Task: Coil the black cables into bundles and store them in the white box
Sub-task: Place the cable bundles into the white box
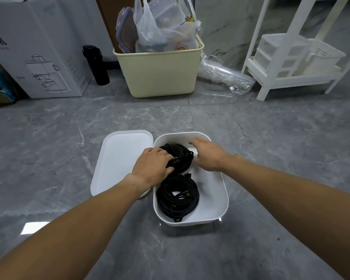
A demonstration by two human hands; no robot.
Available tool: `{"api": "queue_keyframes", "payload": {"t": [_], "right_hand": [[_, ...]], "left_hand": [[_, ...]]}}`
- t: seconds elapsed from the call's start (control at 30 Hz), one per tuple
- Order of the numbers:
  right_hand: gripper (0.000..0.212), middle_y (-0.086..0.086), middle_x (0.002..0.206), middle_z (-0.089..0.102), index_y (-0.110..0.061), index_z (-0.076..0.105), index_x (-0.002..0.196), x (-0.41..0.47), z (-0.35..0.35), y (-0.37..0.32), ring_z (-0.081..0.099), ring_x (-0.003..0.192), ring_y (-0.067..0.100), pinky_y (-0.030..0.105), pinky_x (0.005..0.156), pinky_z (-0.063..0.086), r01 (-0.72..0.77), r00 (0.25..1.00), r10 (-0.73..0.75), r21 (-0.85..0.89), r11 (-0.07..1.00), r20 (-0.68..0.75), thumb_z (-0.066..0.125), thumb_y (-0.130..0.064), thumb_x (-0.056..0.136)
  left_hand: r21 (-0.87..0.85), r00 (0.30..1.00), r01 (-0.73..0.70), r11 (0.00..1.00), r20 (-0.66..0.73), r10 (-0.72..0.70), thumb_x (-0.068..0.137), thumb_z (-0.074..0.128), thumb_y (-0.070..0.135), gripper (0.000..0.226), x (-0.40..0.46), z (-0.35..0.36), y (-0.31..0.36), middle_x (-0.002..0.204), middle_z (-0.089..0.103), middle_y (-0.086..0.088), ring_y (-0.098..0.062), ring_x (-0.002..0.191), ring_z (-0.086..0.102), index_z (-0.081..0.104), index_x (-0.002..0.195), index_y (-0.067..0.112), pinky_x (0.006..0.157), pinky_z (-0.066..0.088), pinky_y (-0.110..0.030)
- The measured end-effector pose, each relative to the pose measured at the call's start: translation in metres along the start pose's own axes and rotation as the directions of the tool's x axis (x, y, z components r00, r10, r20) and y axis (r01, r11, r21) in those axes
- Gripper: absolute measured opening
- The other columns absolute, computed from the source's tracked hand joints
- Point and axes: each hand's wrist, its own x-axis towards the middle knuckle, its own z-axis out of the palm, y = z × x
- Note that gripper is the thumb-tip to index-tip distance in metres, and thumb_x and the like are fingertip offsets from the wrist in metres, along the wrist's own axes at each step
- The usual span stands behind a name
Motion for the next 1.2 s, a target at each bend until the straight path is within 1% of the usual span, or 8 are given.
{"api": "queue_keyframes", "payload": {"t": [0.07,0.23,0.4,0.57,0.67,0.8,1.03,1.2], "right_hand": [[0.062,0.007,0.160,0.028,-0.008,0.030,0.153,-0.005,0.000,0.005,0.030,0.146,0.023,0.030,0.113,0.026,-0.023,0.999,0.024,-0.030,0.999,0.036,0.047,-0.003,0.094],[0.063,0.006,0.160,0.028,-0.011,0.029,0.154,-0.008,-0.002,0.005,0.031,0.146,0.024,0.036,0.115,0.031,-0.034,0.996,0.039,-0.056,0.998,0.080,0.047,-0.005,0.094],[0.065,0.005,0.162,0.027,-0.016,0.024,0.157,-0.009,-0.003,0.005,0.030,0.147,0.024,0.039,0.117,0.031,-0.049,0.990,0.060,-0.089,0.995,0.127,0.046,-0.012,0.096],[0.064,0.005,0.162,0.027,-0.015,0.024,0.156,-0.009,-0.005,0.001,0.032,0.146,0.025,0.039,0.116,0.032,-0.062,0.988,0.074,-0.089,0.994,0.136,0.047,-0.013,0.096],[0.060,0.005,0.159,0.031,-0.014,0.030,0.153,-0.009,-0.005,-0.001,0.035,0.144,0.026,0.040,0.114,0.035,-0.066,0.987,0.078,-0.088,0.994,0.139,0.047,-0.014,0.096],[0.052,0.008,0.152,0.040,-0.013,0.039,0.146,-0.009,-0.002,-0.002,0.043,0.138,0.029,0.038,0.108,0.039,-0.053,0.987,0.066,-0.093,0.994,0.145,0.049,-0.011,0.095],[0.046,0.010,0.143,0.048,-0.015,0.044,0.138,-0.007,0.003,0.000,0.047,0.131,0.030,0.036,0.104,0.041,-0.016,0.991,0.029,-0.103,0.995,0.128,0.050,-0.012,0.093],[0.052,0.008,0.147,0.046,-0.016,0.041,0.145,-0.005,0.004,-0.001,0.045,0.133,0.029,0.035,0.108,0.038,0.010,0.990,0.004,-0.093,0.996,0.141,0.051,-0.012,0.093]], "left_hand": [[-0.006,1.000,-0.004,1.000,-0.017,0.004,0.097,0.051,0.041,0.038,-0.001,0.000,0.000,0.130,0.060,0.008,-0.016,0.130,0.043,0.059,0.133,0.028,0.106,0.023,-0.029],[-0.015,0.998,-0.021,1.000,-0.063,0.020,0.099,0.048,0.040,0.035,-0.007,-0.002,0.004,0.126,0.063,0.007,-0.017,0.124,0.048,0.061,0.128,0.026,0.102,0.028,-0.029],[-0.061,0.992,0.007,0.998,-0.125,-0.015,0.099,0.051,0.035,0.029,-0.007,-0.016,0.006,0.112,0.067,-0.001,-0.024,0.107,0.057,0.066,0.116,0.017,0.089,0.036,-0.032],[0.008,0.991,0.081,0.997,-0.108,-0.080,0.099,0.049,0.041,0.030,0.001,-0.023,0.018,0.107,0.067,-0.003,-0.025,0.102,0.058,0.065,0.103,0.017,0.079,0.034,-0.033],[0.145,0.992,0.117,0.982,-0.059,-0.110,0.099,0.046,0.042,0.033,0.009,-0.020,0.029,0.108,0.069,-0.006,-0.027,0.103,0.059,0.065,0.103,0.015,0.081,0.037,-0.035],[0.170,0.977,0.214,0.962,-0.053,-0.208,0.098,0.048,0.038,0.033,0.022,-0.016,0.043,0.105,0.070,-0.010,-0.028,0.099,0.062,0.068,0.099,0.011,0.070,0.031,-0.031],[0.139,0.965,0.263,0.955,-0.066,-0.256,0.098,0.049,0.033,0.031,0.036,-0.013,0.049,0.111,0.069,-0.013,-0.030,0.102,0.064,0.068,0.104,0.009,0.069,0.033,-0.031],[0.124,0.972,0.222,0.967,-0.107,-0.209,0.093,0.050,0.045,0.036,0.024,-0.007,0.039,0.098,0.072,-0.009,-0.029,0.095,0.063,0.067,0.093,0.013,0.071,0.034,-0.034]]}}
